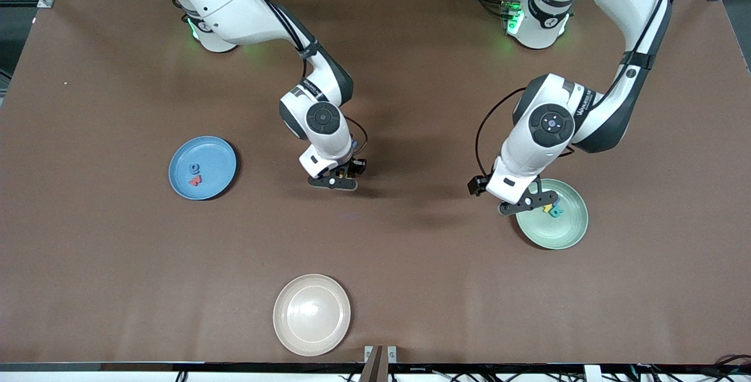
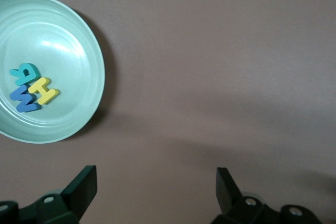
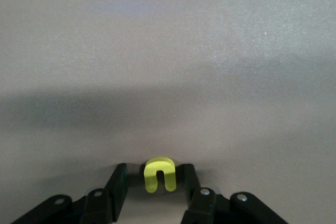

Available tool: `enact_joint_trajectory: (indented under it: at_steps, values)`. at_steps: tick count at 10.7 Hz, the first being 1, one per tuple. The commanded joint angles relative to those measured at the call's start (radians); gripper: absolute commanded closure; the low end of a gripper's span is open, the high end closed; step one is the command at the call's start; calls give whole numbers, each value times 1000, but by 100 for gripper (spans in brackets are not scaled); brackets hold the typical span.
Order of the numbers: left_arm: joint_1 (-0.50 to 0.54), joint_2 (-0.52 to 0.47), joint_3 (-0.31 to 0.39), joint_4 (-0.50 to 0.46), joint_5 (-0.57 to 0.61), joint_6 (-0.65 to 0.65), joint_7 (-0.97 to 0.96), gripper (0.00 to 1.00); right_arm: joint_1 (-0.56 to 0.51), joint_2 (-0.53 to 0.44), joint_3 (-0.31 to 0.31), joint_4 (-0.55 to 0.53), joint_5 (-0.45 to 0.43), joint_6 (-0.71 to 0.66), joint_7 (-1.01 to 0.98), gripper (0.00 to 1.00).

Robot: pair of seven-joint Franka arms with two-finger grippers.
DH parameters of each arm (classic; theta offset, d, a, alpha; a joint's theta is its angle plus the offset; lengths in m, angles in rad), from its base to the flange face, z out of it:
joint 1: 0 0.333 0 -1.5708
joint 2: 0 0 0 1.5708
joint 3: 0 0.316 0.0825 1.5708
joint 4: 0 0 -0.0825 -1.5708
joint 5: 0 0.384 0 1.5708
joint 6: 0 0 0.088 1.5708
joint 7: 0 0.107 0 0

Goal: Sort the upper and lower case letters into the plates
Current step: 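Lift the yellow n with the right gripper while the left gripper withdraws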

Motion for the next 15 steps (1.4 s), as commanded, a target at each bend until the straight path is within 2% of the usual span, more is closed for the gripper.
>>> enact_joint_trajectory:
  at_steps: [1, 4, 7, 9, 12, 15]
  values:
    - [-5, -28, -25, -8, -8, -7, -36, 0, -8, 16, 2, 3, -24, 2, 9, 65]
    - [-22, -18, -51, -8, -7, -7, -75, 0, -8, 12, 2, 3, -24, 2, 11, 100]
    - [-62, -7, -78, -8, -25, -1, -78, 0, -9, -4, 1, 30, -15, -17, 14, 100]
    - [-62, -5, -120, -7, -27, 3, -88, 0, -54, -52, 10, 78, -6, -163, 11, 100]
    - [-77, 9, -166, -8, -25, 3, -150, 0, -201, -183, 27, 69, 89, -362, -125, 100]
    - [-189, 48, -172, -8, -14, 51, -276, 0, -373, -275, 7, 47, 112, -531, -355, 100]
